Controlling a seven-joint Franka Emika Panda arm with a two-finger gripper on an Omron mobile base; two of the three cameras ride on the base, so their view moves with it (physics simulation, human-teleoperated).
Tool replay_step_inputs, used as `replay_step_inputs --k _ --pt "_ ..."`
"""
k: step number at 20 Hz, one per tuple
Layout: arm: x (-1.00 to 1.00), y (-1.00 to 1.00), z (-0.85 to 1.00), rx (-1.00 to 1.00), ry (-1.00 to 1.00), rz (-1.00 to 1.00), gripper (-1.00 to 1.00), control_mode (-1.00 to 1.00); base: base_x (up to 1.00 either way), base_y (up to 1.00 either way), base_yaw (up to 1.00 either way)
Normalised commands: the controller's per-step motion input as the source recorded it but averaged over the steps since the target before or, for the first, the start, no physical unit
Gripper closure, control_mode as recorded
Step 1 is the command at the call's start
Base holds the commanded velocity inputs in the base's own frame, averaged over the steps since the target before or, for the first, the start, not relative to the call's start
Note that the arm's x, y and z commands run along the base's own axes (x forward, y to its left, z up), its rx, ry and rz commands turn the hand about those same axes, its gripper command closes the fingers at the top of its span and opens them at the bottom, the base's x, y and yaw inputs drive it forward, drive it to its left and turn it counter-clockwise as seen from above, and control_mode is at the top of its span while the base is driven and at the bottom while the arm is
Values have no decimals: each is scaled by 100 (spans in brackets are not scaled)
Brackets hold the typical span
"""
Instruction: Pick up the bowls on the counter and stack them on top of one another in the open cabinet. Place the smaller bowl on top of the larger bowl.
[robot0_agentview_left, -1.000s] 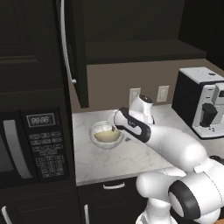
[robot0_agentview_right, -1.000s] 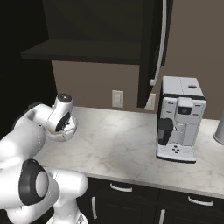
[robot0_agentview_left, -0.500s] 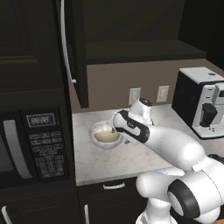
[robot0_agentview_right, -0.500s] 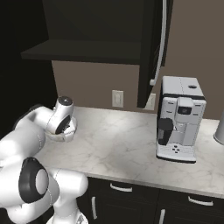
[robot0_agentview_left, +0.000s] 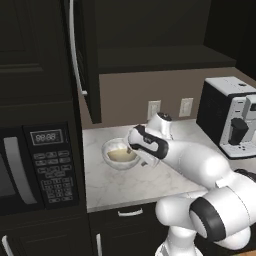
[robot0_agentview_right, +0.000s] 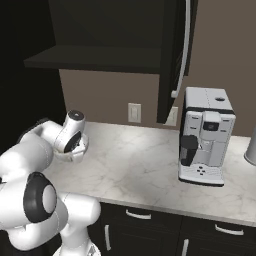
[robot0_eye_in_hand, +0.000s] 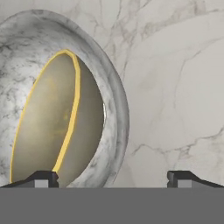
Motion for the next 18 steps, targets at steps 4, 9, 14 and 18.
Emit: replay_step_inputs --k 4,9,14,18 --pt "-5 0 -6 0 1 -6 -100 -100 0 0 0" --pt "-37 0 2 0 -2 -9 -100 -100 0 0 0" --pt "-4 0 -5 0 1 -9 -100 -100 0 0 0" --pt "7 0 -6 1 1 -9 -100 -100 0 0 0"
